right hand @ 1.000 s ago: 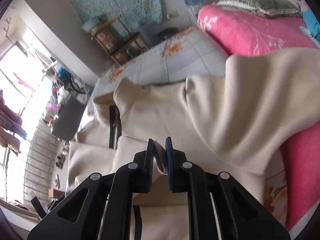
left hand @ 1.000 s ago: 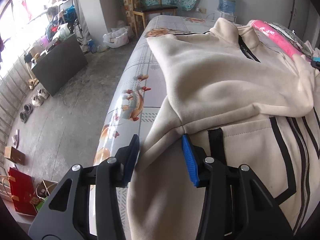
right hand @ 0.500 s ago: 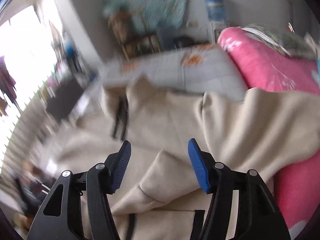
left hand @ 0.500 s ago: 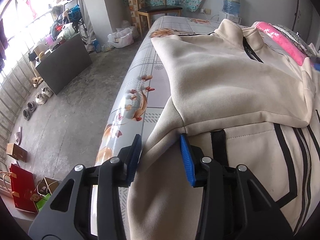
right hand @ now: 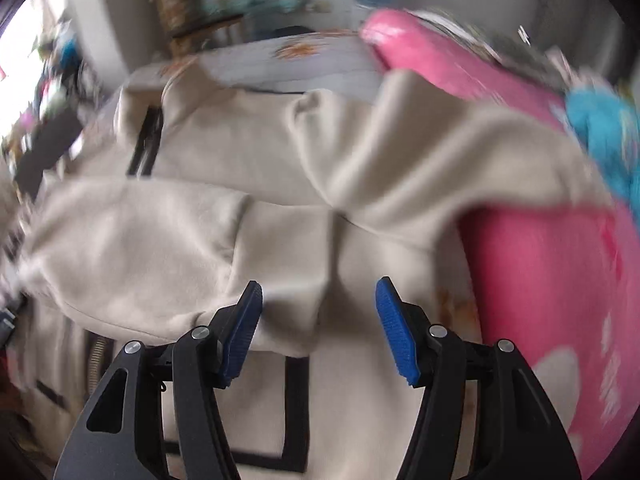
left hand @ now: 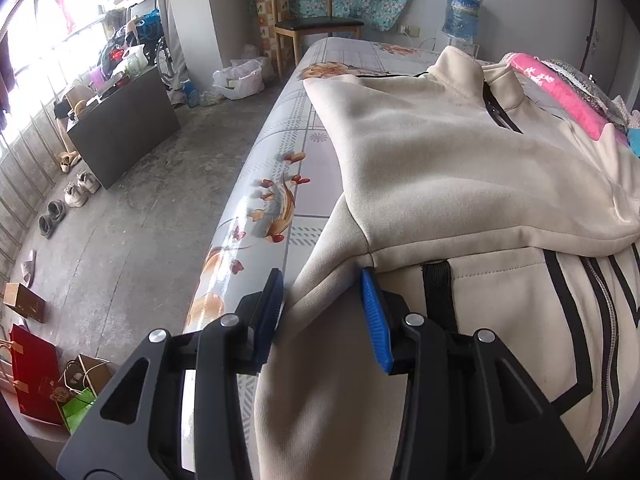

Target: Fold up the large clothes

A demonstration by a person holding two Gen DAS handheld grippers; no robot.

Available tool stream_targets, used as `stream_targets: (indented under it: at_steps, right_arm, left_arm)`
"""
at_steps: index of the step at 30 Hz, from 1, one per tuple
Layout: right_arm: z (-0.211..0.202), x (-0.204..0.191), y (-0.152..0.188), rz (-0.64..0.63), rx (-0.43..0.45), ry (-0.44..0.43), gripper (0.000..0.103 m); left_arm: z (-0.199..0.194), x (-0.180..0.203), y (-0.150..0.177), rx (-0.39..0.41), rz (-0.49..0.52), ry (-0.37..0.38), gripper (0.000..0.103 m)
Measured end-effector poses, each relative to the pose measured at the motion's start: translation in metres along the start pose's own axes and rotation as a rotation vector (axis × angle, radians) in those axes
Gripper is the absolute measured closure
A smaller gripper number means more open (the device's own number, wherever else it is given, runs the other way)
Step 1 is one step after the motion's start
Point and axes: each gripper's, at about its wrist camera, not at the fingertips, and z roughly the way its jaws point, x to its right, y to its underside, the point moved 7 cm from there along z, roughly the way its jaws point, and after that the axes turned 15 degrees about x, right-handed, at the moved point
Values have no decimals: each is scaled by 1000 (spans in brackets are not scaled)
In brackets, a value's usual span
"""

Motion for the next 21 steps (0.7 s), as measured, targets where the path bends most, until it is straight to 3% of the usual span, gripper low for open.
stream_targets:
  at_steps: [3, 6, 11, 15, 21]
  right_arm:
    - [6, 8, -5, 214, -38, -121, 45]
    - [15, 16, -5, 289, -49, -108, 45]
    - [36, 17, 12, 295, -132, -56, 45]
    - [41, 5, 12, 166, -140, -2, 48]
    - [39, -13, 4, -77, -161, 110, 99]
  left_arm:
    - [0, -1, 0, 3, -10, 8, 64]
    - [0, -2, 0, 5, -19, 14, 64]
    - [-1, -5, 0, 13, -35, 35, 64]
    - [-2, -4, -1, 21, -34, 59, 64]
    - [-11, -3, 2, 32, -17, 115, 63]
